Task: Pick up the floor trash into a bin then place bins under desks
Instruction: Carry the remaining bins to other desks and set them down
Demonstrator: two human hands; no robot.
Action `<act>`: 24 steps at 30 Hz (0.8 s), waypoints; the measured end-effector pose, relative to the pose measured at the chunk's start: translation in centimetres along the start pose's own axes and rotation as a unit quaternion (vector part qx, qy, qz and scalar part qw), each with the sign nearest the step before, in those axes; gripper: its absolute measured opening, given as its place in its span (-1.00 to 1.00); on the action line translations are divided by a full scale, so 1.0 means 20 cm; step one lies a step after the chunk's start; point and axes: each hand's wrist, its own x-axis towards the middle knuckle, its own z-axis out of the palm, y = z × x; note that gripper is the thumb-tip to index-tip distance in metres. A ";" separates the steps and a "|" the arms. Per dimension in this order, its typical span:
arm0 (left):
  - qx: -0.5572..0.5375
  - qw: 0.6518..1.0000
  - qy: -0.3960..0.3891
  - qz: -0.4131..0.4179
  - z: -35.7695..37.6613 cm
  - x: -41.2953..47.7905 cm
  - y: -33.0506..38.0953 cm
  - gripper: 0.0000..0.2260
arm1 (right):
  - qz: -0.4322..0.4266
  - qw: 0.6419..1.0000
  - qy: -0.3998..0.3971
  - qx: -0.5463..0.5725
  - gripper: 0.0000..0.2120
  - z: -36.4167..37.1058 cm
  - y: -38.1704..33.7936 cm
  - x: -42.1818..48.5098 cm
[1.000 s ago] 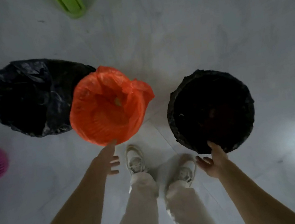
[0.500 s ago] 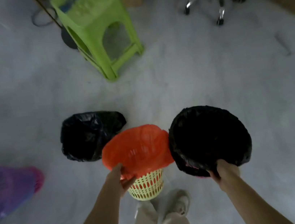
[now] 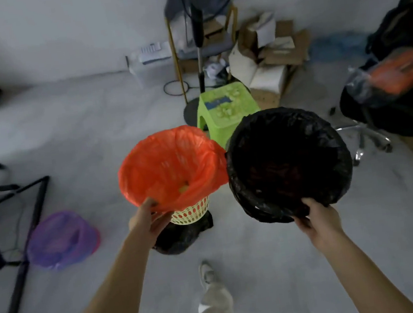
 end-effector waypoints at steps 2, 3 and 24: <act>-0.034 0.999 0.016 0.016 -0.04 0.05 0.15 -0.92 | -0.001 0.999 -0.039 -0.020 -0.81 0.18 -0.12 0.00; -0.039 0.999 0.030 0.019 -0.05 0.07 0.22 -0.92 | -0.002 0.998 -0.047 -0.036 -0.85 0.27 -0.18 0.01; -0.287 0.920 0.266 0.041 0.27 0.61 1.06 -0.90 | -0.038 0.921 -0.221 -0.318 -0.82 2.12 -1.25 0.78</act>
